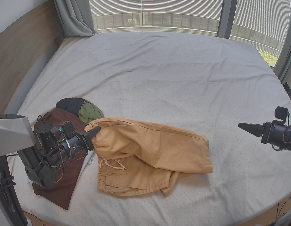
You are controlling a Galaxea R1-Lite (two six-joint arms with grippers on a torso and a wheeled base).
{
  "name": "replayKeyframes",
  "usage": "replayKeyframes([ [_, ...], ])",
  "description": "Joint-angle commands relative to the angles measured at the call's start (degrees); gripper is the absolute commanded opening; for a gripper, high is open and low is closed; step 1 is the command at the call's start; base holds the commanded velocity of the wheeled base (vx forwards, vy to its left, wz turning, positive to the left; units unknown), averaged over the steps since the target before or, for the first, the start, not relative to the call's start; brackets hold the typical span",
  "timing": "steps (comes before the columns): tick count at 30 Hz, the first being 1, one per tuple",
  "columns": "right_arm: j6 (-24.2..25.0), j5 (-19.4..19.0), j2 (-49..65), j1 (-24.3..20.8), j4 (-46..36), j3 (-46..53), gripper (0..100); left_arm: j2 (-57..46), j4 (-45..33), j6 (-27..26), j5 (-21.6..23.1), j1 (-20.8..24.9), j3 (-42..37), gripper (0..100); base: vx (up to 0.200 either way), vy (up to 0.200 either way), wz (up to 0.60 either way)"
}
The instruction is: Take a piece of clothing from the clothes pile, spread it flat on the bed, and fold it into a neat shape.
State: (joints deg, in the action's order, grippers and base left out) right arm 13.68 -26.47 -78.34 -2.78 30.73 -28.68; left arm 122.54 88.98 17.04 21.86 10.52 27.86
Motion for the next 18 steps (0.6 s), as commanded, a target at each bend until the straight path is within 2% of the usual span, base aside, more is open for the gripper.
replayKeyframes([
  [1,3.1,-0.2,-7.5,-0.8,3.6,-0.1,100,0.9,0.1,-0.1,0.0,-0.3,-0.5,0,0.000,0.000,0.00],
  [6,5.7,-0.1,-9.6,-2.7,5.3,-1.8,100,0.5,0.1,-0.3,0.0,-0.3,-1.8,0,0.000,0.000,0.00],
  [10,7.9,0.3,-13.5,-6.7,5.3,-5.1,100,0.3,0.1,-0.3,0.0,-0.3,-2.3,0,0.000,0.000,0.00],
  [18,8.1,0.8,-18.3,-7.1,5.4,-7.4,100,0.9,0.1,-0.1,0.0,-0.8,-1.4,0,0.000,0.000,0.00],
])
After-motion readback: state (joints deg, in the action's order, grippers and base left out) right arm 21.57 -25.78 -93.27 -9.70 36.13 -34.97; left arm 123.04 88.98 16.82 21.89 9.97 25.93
